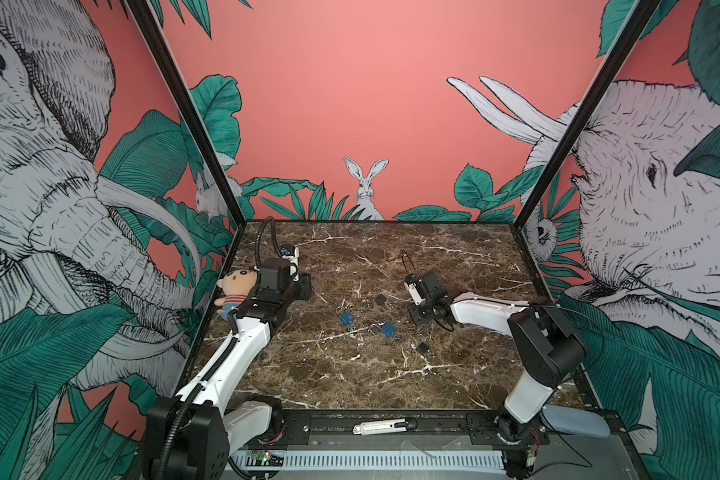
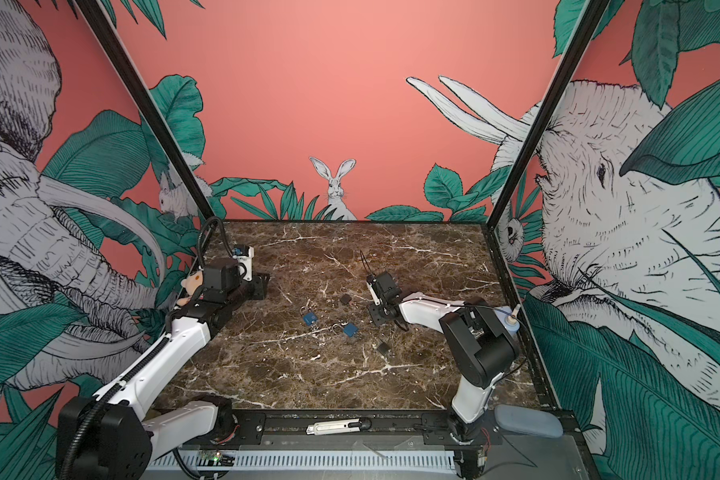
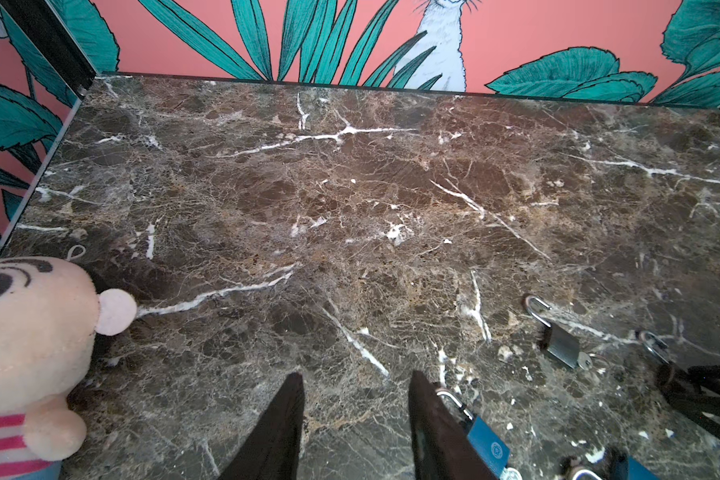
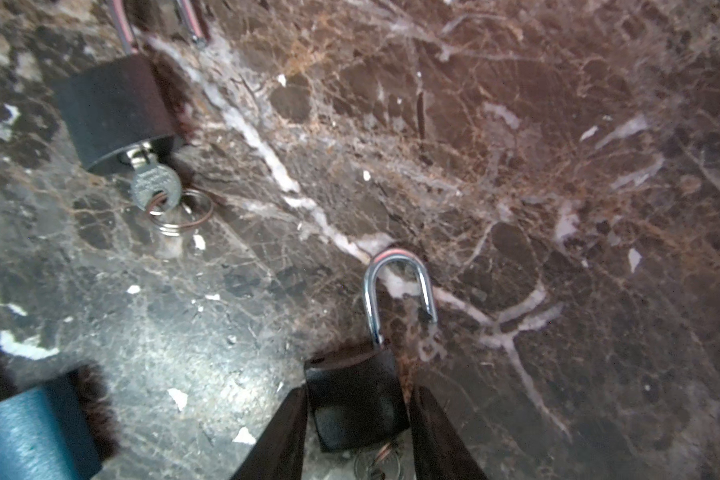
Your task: Lock with the key
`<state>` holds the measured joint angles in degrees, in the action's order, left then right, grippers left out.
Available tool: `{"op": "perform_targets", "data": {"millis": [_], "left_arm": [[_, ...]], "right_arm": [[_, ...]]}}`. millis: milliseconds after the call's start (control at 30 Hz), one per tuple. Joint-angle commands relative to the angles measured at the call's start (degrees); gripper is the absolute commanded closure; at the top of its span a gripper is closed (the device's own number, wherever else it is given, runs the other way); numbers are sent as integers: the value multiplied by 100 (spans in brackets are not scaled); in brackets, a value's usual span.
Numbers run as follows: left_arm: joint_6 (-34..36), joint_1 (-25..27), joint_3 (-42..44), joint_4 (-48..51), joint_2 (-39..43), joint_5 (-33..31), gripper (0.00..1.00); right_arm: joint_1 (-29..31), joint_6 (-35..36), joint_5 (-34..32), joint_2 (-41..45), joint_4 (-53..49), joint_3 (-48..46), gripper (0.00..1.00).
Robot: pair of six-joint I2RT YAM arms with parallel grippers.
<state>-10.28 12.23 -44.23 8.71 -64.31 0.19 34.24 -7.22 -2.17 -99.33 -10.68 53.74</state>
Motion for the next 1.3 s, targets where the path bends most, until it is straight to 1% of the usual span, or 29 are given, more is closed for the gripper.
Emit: {"op": "perform_targets", "data": {"millis": [0,367,467,533,600,700,767,833,1033,1133,1200,1267], "left_arm": [[44,14,-130,69,16,27,57],[42,14,-153,98,38,47,57],[53,16,-155,115,34,52,57],[57,12,-154,114,36,47,57],[53,16,-148,118,39,63,57],[53,14,-187,163,40,90,58],[26,16,-225,220,41,130,59],[-70,16,-263,267,19,172,61],[-334,108,-313,333,-10,574,63],[-539,265,-324,391,0,700,64],[-683,439,-328,399,-26,939,64],[-769,649,-392,534,-84,1040,65]], "right_arm": [[49,83,-113,-103,-102,89,59],[49,125,-134,-297,-93,206,62],[53,134,-135,-333,-102,216,64],[49,153,-128,-342,-106,216,69],[54,177,-121,-342,-123,225,77],[57,196,-108,-286,-141,217,80],[63,235,-54,-192,-167,232,83],[61,265,84,-48,-172,234,84],[131,403,312,525,-453,289,87],[186,445,383,805,-645,343,87],[229,458,451,1081,-770,357,87],[286,463,516,1263,-858,367,87]]}}
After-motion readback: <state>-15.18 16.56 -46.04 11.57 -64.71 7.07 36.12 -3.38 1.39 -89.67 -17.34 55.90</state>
